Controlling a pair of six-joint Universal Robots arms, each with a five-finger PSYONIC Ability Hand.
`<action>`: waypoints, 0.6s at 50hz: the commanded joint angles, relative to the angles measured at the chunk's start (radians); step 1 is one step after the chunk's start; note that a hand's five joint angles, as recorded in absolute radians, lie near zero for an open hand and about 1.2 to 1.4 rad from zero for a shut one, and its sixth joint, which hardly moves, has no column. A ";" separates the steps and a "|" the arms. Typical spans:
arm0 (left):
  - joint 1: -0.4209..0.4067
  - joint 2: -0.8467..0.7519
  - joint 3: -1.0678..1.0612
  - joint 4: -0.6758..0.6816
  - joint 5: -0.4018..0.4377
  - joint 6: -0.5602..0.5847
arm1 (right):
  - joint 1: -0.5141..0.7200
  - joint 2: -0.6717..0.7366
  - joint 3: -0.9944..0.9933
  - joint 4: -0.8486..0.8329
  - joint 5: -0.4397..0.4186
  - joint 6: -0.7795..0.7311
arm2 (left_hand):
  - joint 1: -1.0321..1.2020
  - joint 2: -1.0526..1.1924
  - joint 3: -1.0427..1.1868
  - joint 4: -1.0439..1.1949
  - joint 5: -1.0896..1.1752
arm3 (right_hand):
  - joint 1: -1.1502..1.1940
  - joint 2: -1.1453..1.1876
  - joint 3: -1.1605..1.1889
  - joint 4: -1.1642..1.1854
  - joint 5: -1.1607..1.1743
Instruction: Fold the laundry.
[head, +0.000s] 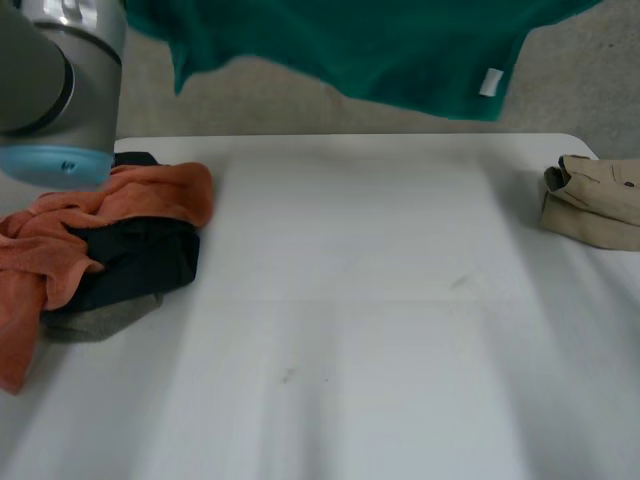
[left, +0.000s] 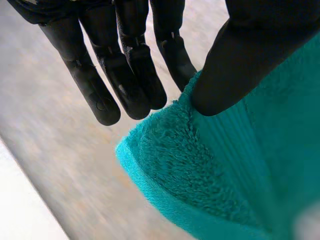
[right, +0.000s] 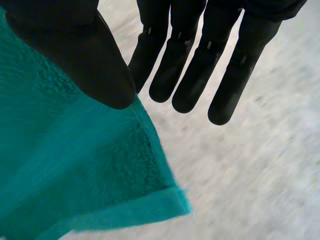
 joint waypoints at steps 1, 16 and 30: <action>-0.006 0.028 -0.248 -0.077 0.022 -0.065 | -0.014 0.003 0.200 0.060 -0.069 -0.086 | 0.250 0.198 0.202 0.193 0.241 | 0.273 0.222 0.206 0.197 0.225; -0.051 -0.035 -0.790 0.008 0.048 -0.020 | -0.077 0.051 0.604 0.258 -0.179 -0.394 | 0.250 0.198 0.202 0.193 0.241 | 0.273 0.222 0.206 0.197 0.225; -0.011 0.086 -0.764 -0.289 0.083 0.031 | -0.140 0.006 0.661 0.378 -0.219 -0.440 | -0.715 -0.767 -0.763 -0.772 -0.724 | 0.273 0.222 0.206 0.197 0.225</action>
